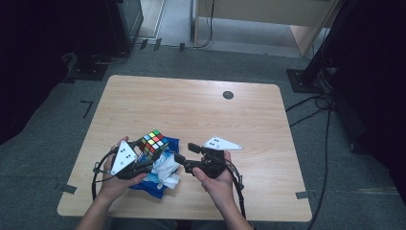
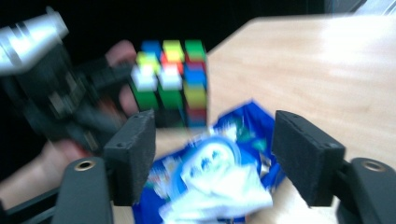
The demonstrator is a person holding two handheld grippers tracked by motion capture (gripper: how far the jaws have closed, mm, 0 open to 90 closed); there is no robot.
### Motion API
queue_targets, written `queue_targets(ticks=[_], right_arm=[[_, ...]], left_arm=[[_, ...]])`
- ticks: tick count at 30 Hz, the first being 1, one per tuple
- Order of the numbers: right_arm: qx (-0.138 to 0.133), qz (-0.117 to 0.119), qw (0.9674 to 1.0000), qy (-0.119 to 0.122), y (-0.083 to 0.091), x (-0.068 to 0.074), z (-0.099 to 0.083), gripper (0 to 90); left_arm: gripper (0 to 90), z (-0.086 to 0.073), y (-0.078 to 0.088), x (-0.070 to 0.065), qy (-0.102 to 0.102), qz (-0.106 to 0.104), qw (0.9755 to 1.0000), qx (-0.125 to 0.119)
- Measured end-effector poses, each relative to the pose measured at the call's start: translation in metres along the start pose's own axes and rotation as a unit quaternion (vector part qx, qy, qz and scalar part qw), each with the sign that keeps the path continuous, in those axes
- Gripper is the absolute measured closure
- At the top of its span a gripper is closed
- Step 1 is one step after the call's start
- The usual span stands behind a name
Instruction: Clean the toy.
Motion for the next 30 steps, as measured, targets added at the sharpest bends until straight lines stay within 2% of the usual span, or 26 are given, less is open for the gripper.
queue_targets(ticks=[2, 4, 7, 8, 10, 11, 13, 14, 15, 16, 17, 19, 21, 23, 25, 27, 29, 30], right_arm=[[0.031, 0.009, 0.9995, 0.005, -0.015, -0.004, -0.018, 35.3], [0.067, 0.025, 0.9973, 0.019, -0.032, -0.004, -0.038, 37.3], [0.123, 0.037, 0.99, 0.058, -0.053, -0.001, -0.065, 35.6], [0.136, 0.035, 0.9876, 0.071, -0.057, -0.002, -0.071, 34.4], [0.155, 0.003, 0.9835, 0.093, -0.061, -0.01, -0.08, 34.8], [0.16, -0.01, 0.9827, 0.093, -0.061, -0.015, -0.083, 37.5], [0.165, -0.025, 0.9816, 0.094, -0.06, -0.023, -0.088, 44.8], [0.168, -0.031, 0.9809, 0.094, -0.059, -0.027, -0.09, 53.5], [0.179, -0.048, 0.9781, 0.095, -0.057, -0.032, -0.093, 66.2], [0.184, -0.052, 0.977, 0.094, -0.056, -0.034, -0.094, 76.9], [0.185, -0.051, 0.9771, 0.092, -0.053, -0.036, -0.093, 84.0], [0.171, -0.052, 0.9804, 0.082, -0.046, -0.038, -0.086, 87.1], [0.132, -0.063, 0.986, 0.081, -0.034, -0.039, -0.069, 87.6], [0.063, -0.066, 0.9932, 0.072, -0.013, -0.036, -0.043, 87.7], [0.015, -0.059, 0.9952, 0.076, 0.002, -0.029, -0.024, 87.7], [-0.02, -0.036, 0.9959, 0.081, 0.013, -0.02, -0.008, 87.6], [-0.021, -0.006, 0.9969, 0.075, 0.013, -0.012, -0.002, 87.6], [-0.018, 0.001, 0.9972, 0.072, 0.012, -0.01, -0.002, 87.6]], left_arm=[[33.8, 0.001, 0.001, 0.007, 0.017, 0.002, 0.9999, 0.001], [33.8, 0.001, 0.002, 0.01, 0.028, -0.001, 0.9996, 0.001], [33.8, -0.001, 0.002, 0.01, 0.039, -0.015, 0.9991, 0.01], [33.8, -0.002, 0.002, 0.009, 0.044, -0.024, 0.9987, 0.012], [33.8, -0.003, 0.002, 0.007, 0.052, -0.036, 0.9979, 0.014], [33.8, -0.003, 0.002, 0.006, 0.056, -0.041, 0.9975, 0.014], [33.8, -0.003, 0.002, 0.004, 0.065, -0.055, 0.9962, 0.018], [33.8, -0.003, 0.002, 0.003, 0.066, -0.058, 0.996, 0.016], [33.8, -0.003, 0.001, 0.002, 0.064, -0.058, 0.9961, 0.016], [33.8, -0.003, 0.001, 0.001, 0.062, -0.059, 0.9962, 0.017], [33.9, -0.004, 0.001, -0.001, 0.06, -0.063, 0.996, 0.017], [33.8, -0.005, 0.001, -0.006, 0.053, -0.074, 0.9957, 0.02], [33.8, -0.006, 0.001, -0.01, 0.047, -0.081, 0.9953, 0.024], [33.9, -0.009, 0.0, -0.017, 0.035, -0.089, 0.995, 0.026], [33.9, -0.011, 0.0, -0.028, 0.015, -0.102, 0.9943, 0.028], [33.9, -0.012, 0.0, -0.041, -0.004, -0.121, 0.9923, 0.029], [33.9, -0.013, 0.001, -0.055, -0.019, -0.141, 0.9895, 0.027], [33.9, -0.014, 0.002, -0.061, -0.028, -0.15, 0.9878, 0.029]])
Point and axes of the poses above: each handheld gripper's, and its own axes: y roughly backward along the jaws, z roughly out of its top, x roughly to its left, the point moved 8 cm from there along -y, roughly forward along the jaws, and after that the axes turned 15 degrees about z, right-handed, at the moved point
